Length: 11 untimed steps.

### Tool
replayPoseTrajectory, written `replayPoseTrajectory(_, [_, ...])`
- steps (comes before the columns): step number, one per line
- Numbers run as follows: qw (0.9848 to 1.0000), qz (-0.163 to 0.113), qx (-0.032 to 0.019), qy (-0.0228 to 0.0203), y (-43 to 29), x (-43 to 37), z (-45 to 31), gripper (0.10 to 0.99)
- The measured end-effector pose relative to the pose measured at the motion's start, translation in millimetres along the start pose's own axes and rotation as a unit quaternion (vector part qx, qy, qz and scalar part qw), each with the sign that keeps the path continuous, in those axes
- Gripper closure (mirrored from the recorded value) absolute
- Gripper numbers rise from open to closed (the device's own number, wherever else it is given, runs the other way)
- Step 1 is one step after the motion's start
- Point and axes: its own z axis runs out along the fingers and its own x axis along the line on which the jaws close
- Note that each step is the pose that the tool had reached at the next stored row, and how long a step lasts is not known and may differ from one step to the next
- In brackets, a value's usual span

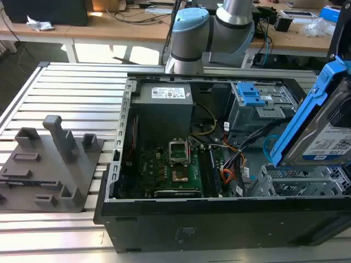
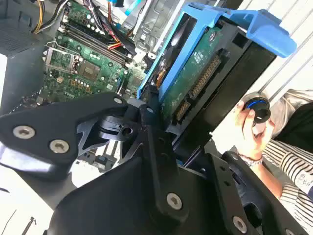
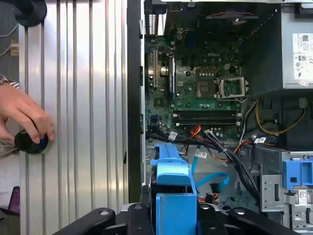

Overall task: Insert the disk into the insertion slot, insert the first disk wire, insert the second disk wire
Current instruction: 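Insert the disk into the insertion slot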

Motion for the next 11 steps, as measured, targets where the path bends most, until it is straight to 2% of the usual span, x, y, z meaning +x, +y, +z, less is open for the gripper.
replayPoseTrajectory(1, [1.0, 0.0, -0.0001, 0.0018, -11.3, -3.7, -0.4, 0.729])
replayPoseTrajectory(2, [1.0, 0.0, -0.0002, 0.0018, -14.3, -6.4, -0.4, 0.729])
replayPoseTrajectory(5, [1.0, 0.0, -0.0005, 0.0017, -16.3, -12.4, 1.4, 0.729])
replayPoseTrajectory(11, [1.0, 0.0, -0.0019, 0.0017, -20.7, -14.4, 9.7, 0.729])
